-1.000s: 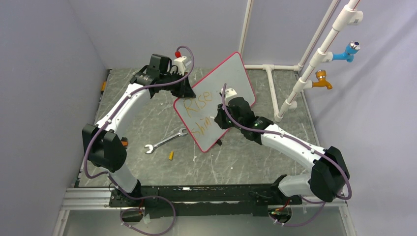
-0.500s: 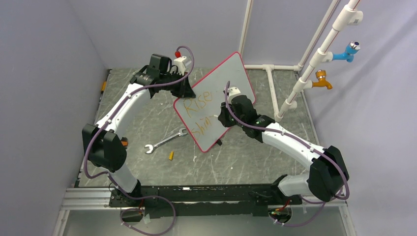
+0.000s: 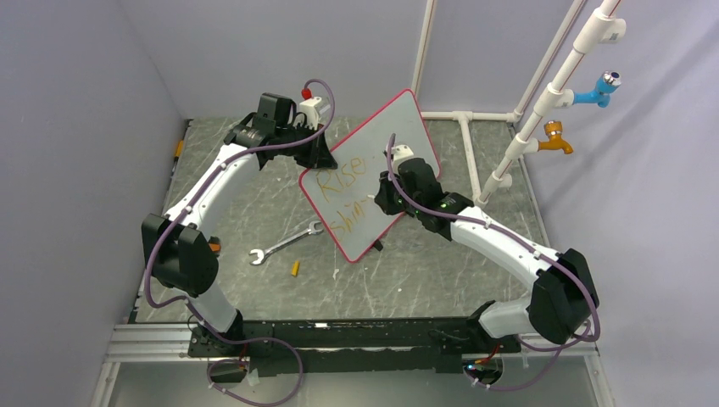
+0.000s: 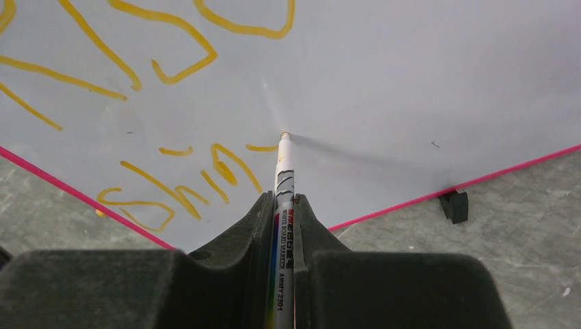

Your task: Write a sentence on the whiteboard

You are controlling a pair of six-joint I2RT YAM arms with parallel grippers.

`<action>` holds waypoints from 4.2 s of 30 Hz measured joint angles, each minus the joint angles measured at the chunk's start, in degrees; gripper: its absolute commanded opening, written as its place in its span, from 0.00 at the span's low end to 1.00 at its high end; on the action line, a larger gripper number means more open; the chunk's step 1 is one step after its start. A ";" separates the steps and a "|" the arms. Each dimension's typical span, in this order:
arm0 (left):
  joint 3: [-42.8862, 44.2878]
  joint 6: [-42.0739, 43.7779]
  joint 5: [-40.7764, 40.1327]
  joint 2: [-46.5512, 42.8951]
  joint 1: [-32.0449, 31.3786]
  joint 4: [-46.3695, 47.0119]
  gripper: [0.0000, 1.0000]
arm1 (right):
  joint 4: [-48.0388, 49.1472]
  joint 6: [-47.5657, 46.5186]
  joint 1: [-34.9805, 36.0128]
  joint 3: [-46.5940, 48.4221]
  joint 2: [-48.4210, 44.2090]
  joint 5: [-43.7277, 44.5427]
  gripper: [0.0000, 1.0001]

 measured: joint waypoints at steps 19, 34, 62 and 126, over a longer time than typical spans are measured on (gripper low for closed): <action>-0.11 0.00 -0.11 -0.02 0.04 0.04 0.00 | 0.66 1.40 -0.20 0.31 0.00 -3.45 0.00; -0.35 -0.13 -0.35 -0.24 0.07 0.13 0.00 | 3.72 3.21 1.01 -3.15 -1.64 -4.92 0.00; -0.48 -0.17 -0.46 -0.76 -0.57 0.31 0.00 | 1.27 1.46 0.96 -8.02 -3.28 1.90 0.00; -0.50 -0.22 -0.72 -0.74 -0.66 0.26 0.00 | 5.60 0.98 -2.16 -10.36 -7.32 5.31 0.00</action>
